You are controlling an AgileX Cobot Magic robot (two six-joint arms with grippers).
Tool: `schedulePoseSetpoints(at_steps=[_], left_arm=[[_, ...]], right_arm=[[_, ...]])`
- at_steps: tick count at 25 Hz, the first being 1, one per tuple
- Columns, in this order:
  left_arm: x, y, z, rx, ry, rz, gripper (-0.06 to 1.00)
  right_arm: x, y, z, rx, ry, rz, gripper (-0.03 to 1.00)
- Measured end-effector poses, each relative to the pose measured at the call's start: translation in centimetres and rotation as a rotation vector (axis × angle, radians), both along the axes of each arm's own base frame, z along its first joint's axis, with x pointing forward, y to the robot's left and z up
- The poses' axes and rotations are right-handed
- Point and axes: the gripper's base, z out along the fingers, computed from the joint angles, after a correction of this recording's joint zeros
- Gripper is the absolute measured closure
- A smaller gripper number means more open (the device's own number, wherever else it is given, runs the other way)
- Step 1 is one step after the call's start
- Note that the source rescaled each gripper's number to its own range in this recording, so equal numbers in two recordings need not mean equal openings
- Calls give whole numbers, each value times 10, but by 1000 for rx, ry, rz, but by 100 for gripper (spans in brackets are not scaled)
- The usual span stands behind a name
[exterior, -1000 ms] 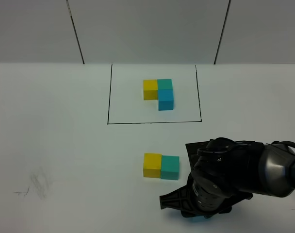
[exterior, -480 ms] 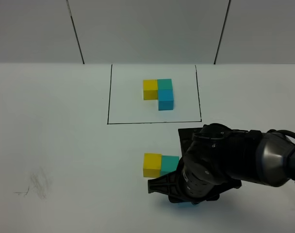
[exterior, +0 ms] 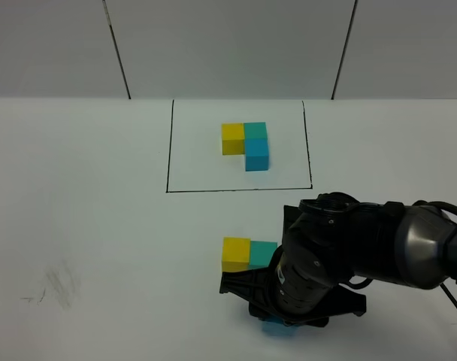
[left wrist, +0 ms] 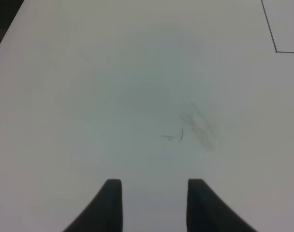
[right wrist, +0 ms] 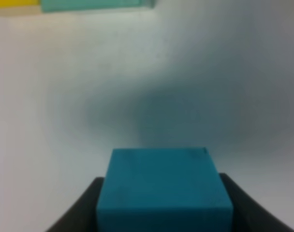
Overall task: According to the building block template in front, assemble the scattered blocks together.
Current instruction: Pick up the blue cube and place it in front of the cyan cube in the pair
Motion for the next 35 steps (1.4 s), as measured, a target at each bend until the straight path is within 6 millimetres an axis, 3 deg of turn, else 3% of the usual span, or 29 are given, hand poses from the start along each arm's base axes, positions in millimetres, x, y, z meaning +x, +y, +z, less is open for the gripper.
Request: schedulePoseSetpoints(at_steps=[7, 17, 35], left_arm=[[0, 0, 0, 0, 0, 0, 94], [0, 0, 0, 0, 0, 0, 94], [0, 0, 0, 0, 0, 0, 94]], right_arm=[[10, 28, -3, -90, -41, 36, 77], [24, 45, -15, -113, -23, 23, 77], [32, 45, -36, -152, 3, 10, 77]])
